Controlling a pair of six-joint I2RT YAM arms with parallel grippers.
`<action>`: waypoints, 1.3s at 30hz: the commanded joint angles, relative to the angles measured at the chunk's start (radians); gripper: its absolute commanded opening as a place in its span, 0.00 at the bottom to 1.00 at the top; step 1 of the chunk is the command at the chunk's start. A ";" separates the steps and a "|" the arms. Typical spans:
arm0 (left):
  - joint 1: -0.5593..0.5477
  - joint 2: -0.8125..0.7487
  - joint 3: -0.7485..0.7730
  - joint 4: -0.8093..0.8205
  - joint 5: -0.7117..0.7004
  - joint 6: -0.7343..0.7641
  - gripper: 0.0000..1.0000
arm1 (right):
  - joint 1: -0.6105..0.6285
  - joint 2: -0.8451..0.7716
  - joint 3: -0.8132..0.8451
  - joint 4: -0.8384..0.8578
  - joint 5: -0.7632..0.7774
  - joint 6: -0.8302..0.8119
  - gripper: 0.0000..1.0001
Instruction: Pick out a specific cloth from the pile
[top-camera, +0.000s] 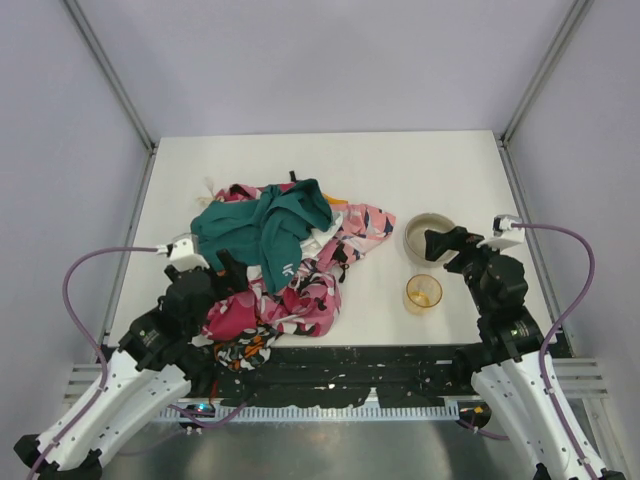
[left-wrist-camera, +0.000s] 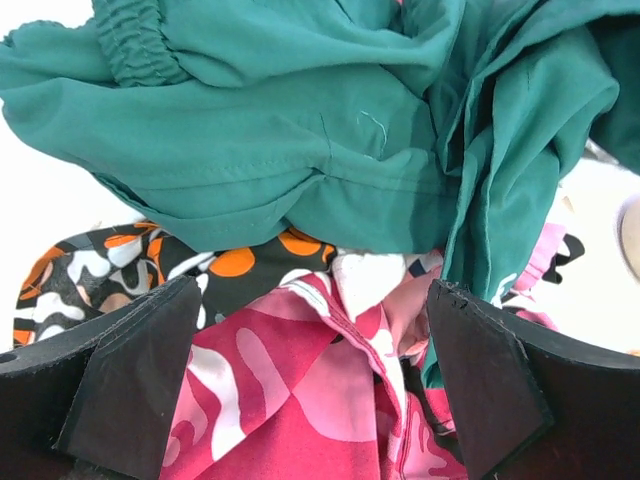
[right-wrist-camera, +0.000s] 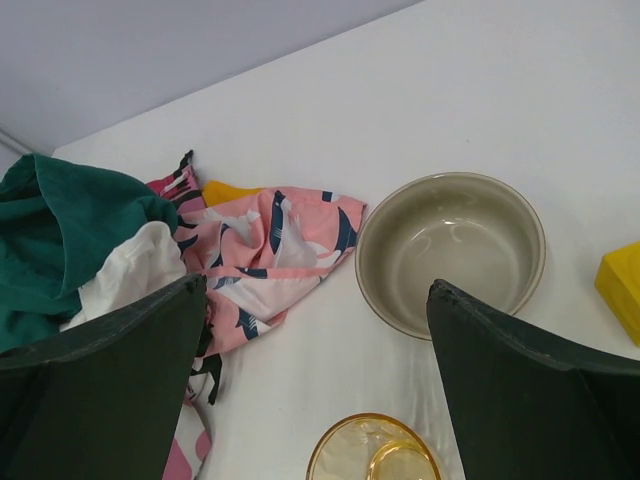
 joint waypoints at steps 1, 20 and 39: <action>0.005 0.021 0.028 0.065 0.081 0.066 1.00 | 0.000 0.007 -0.003 0.063 -0.024 -0.030 0.95; -0.432 0.849 0.334 0.239 0.102 0.575 1.00 | 0.001 0.019 -0.029 0.103 -0.057 -0.070 0.95; -0.317 1.397 0.509 0.056 0.131 0.295 1.00 | 0.003 0.018 -0.035 0.114 -0.065 -0.098 0.95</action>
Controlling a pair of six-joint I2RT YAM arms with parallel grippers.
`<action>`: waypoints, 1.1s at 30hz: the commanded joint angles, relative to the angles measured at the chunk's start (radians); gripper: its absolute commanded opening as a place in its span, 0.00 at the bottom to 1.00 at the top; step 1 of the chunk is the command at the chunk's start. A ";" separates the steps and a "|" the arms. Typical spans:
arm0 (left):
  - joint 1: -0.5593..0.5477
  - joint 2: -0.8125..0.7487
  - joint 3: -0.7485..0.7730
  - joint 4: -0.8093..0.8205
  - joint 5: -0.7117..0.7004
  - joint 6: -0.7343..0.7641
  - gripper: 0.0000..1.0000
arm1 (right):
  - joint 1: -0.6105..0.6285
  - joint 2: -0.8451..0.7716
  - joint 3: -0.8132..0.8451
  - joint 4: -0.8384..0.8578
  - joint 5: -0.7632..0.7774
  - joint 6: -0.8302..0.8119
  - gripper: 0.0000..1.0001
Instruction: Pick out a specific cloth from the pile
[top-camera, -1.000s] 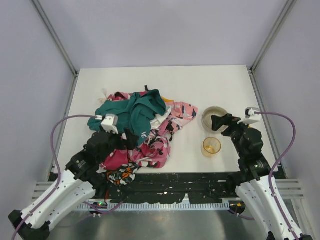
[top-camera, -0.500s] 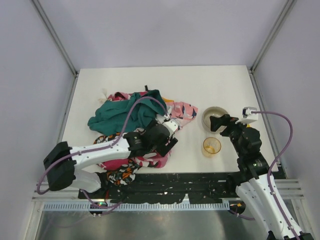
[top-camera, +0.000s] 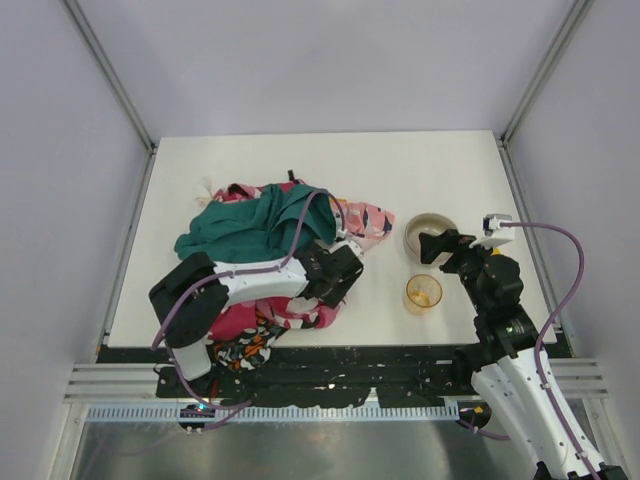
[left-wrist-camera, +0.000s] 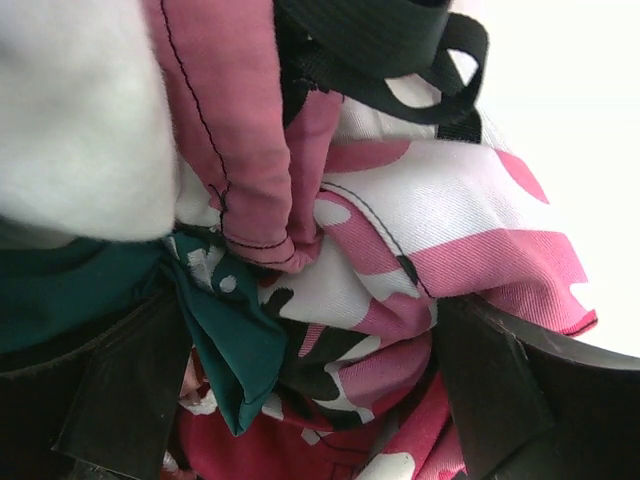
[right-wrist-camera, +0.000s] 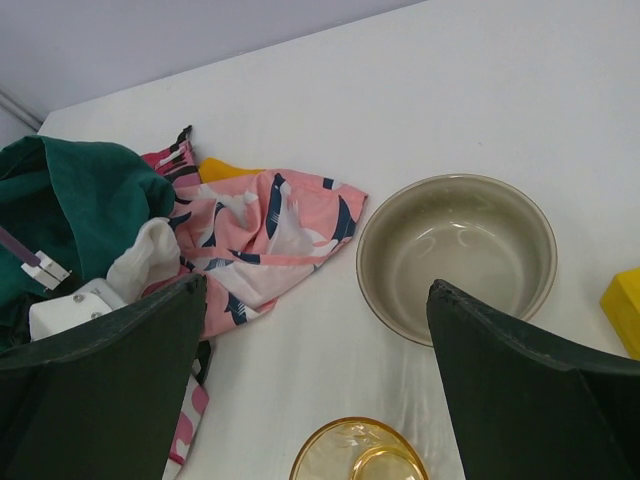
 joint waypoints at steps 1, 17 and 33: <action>0.069 0.081 -0.030 -0.026 0.063 -0.098 0.99 | 0.001 -0.005 0.003 0.050 0.000 -0.023 0.95; 0.089 0.145 0.028 -0.091 -0.088 -0.134 0.00 | 0.001 -0.034 -0.004 0.049 0.021 -0.026 0.95; 0.256 -0.307 0.194 -0.368 -0.592 -0.103 0.00 | 0.044 0.093 0.059 0.070 -0.328 -0.071 0.95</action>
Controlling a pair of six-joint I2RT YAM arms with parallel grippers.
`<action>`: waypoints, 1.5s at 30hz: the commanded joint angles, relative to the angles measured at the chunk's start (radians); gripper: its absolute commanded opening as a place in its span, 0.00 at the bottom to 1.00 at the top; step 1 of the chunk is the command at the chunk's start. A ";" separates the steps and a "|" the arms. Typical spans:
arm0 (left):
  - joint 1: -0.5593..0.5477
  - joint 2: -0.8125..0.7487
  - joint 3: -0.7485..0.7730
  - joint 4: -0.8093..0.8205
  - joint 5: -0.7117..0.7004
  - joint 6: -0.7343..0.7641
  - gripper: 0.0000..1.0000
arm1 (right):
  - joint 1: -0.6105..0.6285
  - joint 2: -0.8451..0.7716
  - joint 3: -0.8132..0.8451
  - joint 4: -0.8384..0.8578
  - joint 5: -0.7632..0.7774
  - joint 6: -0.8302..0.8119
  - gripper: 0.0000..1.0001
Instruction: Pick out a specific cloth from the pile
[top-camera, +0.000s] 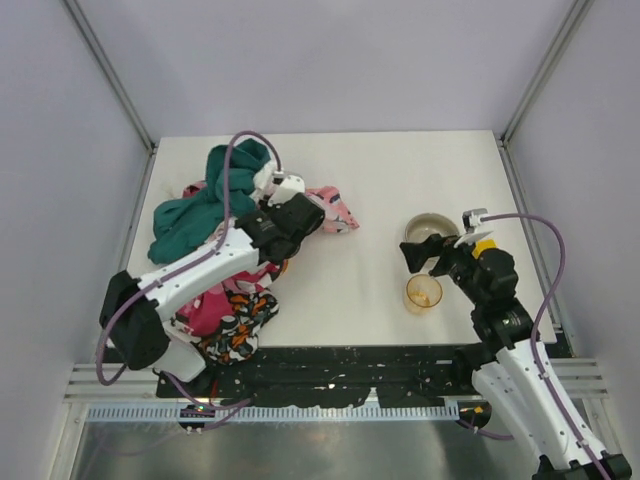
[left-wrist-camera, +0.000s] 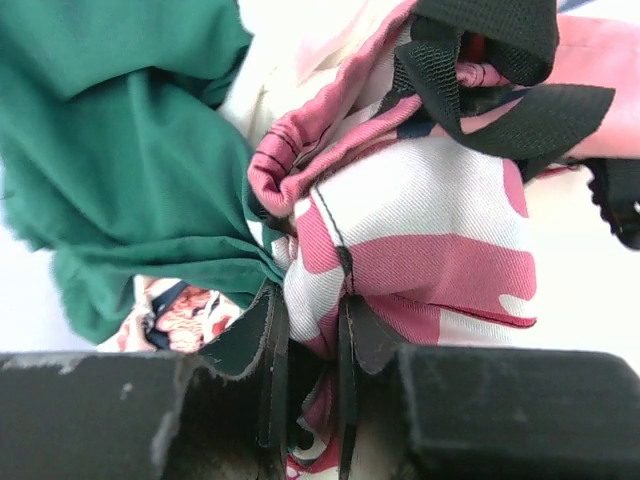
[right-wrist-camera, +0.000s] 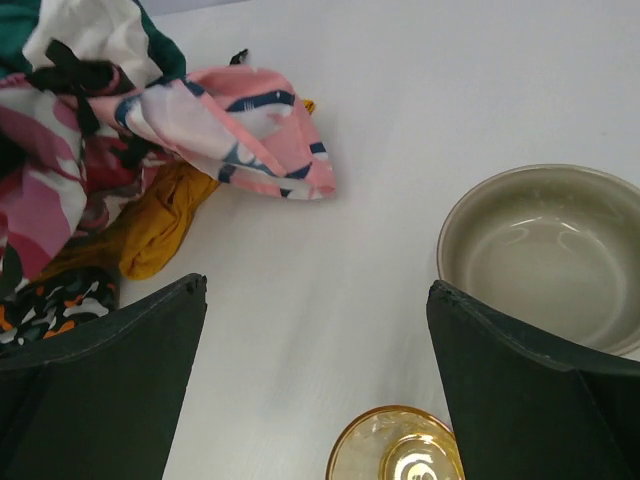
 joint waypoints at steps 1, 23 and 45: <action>0.089 -0.107 0.021 -0.125 -0.190 -0.013 0.00 | 0.055 0.062 0.059 0.056 -0.118 -0.028 0.95; 0.259 -0.302 -0.131 0.001 0.034 -0.025 0.00 | 0.724 1.239 0.402 0.830 0.368 0.288 0.96; 0.294 -0.311 -0.126 -0.001 0.145 -0.056 0.00 | 0.801 1.712 0.739 0.944 0.327 0.269 0.78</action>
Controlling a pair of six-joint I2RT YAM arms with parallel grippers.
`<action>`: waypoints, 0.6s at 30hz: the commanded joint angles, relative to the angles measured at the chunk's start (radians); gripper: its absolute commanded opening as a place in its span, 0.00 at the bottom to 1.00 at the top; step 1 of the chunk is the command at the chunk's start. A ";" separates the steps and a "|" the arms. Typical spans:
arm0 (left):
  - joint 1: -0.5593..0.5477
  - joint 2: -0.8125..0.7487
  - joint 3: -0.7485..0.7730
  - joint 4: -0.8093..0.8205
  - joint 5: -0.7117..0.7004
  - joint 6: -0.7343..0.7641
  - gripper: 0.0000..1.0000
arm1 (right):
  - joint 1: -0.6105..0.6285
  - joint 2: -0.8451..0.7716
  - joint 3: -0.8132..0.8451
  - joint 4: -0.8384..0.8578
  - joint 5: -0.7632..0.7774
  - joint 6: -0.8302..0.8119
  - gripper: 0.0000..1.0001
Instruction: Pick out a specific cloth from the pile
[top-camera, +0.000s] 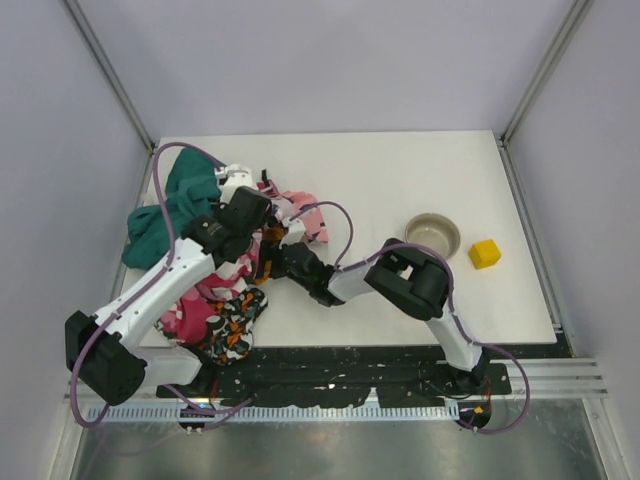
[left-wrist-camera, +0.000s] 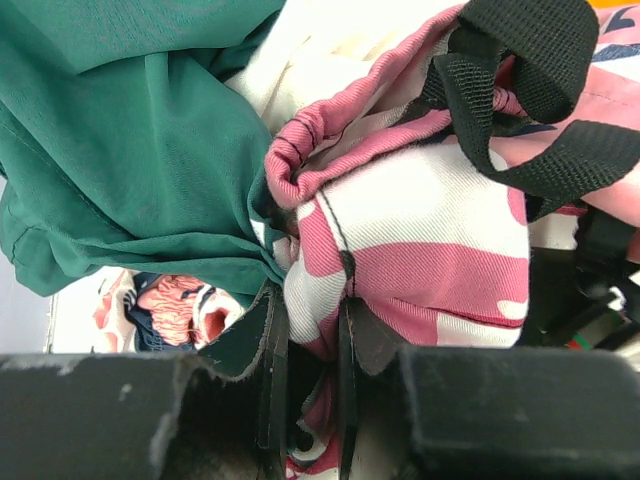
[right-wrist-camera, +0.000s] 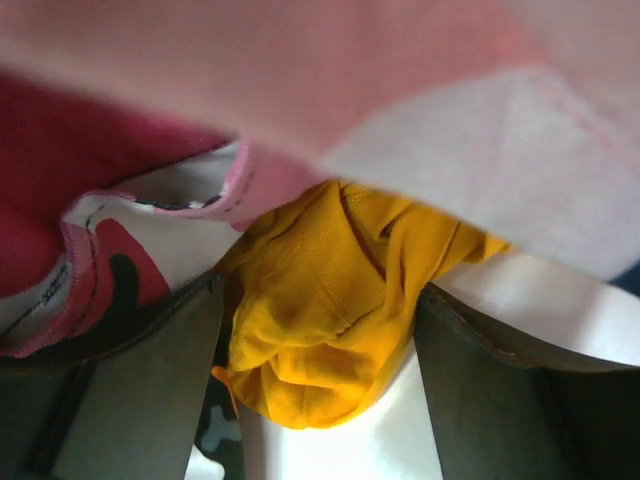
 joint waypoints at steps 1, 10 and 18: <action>0.020 -0.035 0.012 0.011 -0.020 -0.023 0.00 | 0.017 0.056 0.104 0.011 -0.042 -0.053 0.68; 0.060 -0.052 -0.041 0.037 -0.001 -0.036 0.00 | 0.017 -0.181 -0.044 0.003 0.024 -0.259 0.05; 0.166 0.094 -0.118 0.122 0.137 -0.101 0.00 | 0.011 -0.759 -0.216 -0.184 0.133 -0.602 0.05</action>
